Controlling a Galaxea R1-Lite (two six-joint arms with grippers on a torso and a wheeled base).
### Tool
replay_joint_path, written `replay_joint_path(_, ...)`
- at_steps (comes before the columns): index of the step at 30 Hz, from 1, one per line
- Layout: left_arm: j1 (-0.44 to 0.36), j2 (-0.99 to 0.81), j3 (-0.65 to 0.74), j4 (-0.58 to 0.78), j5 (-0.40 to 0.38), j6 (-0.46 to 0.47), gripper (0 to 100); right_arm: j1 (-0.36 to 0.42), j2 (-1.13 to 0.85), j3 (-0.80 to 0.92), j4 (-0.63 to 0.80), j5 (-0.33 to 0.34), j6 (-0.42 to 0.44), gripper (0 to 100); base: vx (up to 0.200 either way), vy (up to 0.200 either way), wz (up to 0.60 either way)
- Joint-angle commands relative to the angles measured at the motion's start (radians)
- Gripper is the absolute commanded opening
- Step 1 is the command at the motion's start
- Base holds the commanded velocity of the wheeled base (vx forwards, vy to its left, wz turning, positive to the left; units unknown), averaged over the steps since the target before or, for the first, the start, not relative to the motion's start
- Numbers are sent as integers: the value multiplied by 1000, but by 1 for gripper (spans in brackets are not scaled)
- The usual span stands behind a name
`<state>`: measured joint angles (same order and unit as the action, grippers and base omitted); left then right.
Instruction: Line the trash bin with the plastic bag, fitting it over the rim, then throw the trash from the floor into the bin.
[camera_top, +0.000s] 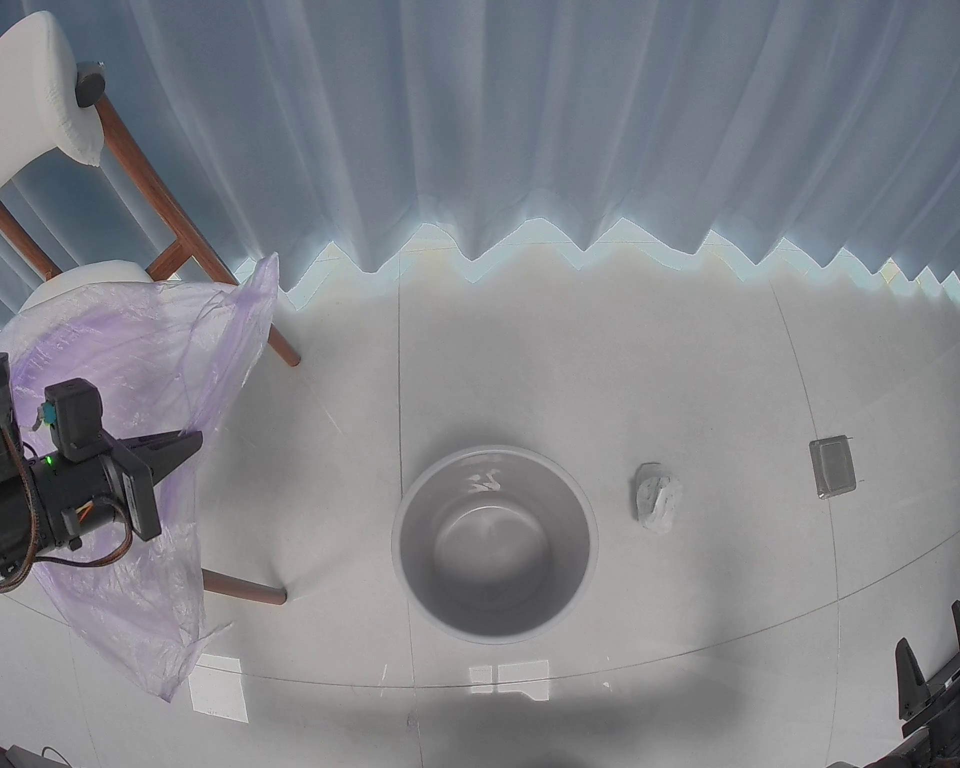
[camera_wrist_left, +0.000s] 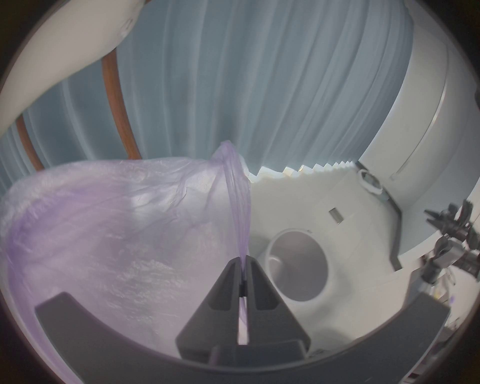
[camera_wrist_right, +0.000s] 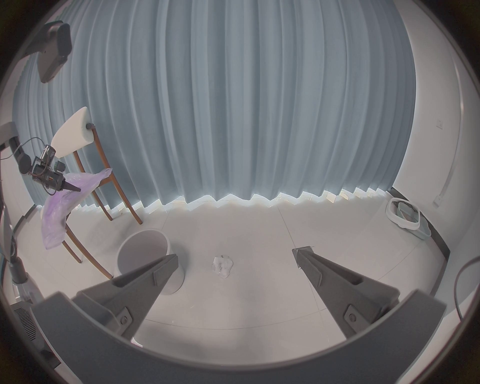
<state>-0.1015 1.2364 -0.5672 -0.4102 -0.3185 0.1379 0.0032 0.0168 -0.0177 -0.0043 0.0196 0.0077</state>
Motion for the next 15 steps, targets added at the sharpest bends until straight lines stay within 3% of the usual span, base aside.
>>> replay_joint_path(1, 75, -58, 53, -2, -91, -66, 0, 0, -17, 18, 0, 0, 0, 100, 0, 0, 0)
replay_joint_path(8, 85, -89, 73, -35, -260, -287, 0, 0, -17, 18, 1, -4, 0, 100, 0, 0, 0)
replay_joint_path(10, 86, -92, 92, -52, -275, -308, 0, 0, -17, 18, 1, -4, 2, 100, 0, 0, 0)
replay_joint_path(15, 75, -104, 214, -214, -310, -465, 0, 0, -17, 18, 0, -6, 5, 100, 0, 0, 0)
